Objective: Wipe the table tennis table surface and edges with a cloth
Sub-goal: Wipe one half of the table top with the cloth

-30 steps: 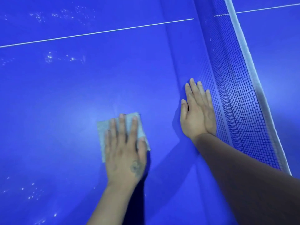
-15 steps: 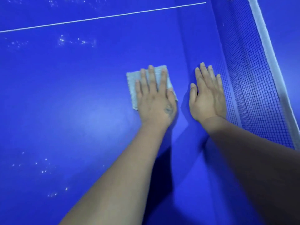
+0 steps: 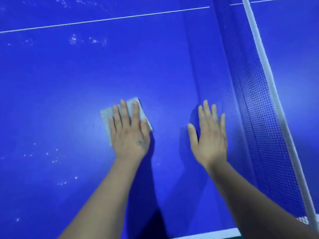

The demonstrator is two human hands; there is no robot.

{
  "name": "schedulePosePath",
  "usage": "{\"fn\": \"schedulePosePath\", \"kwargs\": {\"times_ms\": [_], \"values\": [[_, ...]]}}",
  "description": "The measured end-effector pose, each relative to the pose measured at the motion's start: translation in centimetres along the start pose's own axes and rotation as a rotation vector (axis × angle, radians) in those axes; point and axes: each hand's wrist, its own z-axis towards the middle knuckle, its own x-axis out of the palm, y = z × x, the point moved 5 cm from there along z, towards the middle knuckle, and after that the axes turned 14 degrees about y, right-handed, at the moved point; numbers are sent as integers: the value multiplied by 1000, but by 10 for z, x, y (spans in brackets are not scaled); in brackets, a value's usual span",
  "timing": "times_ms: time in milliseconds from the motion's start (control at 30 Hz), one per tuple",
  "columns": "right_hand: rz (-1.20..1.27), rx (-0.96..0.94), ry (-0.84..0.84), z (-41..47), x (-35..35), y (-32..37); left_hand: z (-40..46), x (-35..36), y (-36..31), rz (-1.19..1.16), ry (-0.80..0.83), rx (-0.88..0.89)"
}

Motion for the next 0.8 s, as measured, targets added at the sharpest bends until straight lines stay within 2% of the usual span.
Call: {"fn": "schedulePosePath", "kwargs": {"times_ms": [133, 233, 300, 400, 567, 667, 800], "values": [[-112, 41, 57, -16, 18, -11, 55, -11, -16, -76, -36, -83], [-80, 25, 40, -14, 18, -9, 55, -5, -66, -72, -37, 41], [-42, 14, 20, -14, 19, -11, 36, 5, -101, -52, -26, 174], [-17, 10, -11, -13, 19, -11, -12, 24, -122, -44, 21, 280], [11, 3, -8, -13, 19, -10, -107, 45, -84, 6, 102, 365], [19, 8, -10, -14, 18, -10, -129, 42, -31, 28, 110, 269], [3, 16, -2, -13, 19, -11, -91, 22, 17, 30, 60, 34]]}}
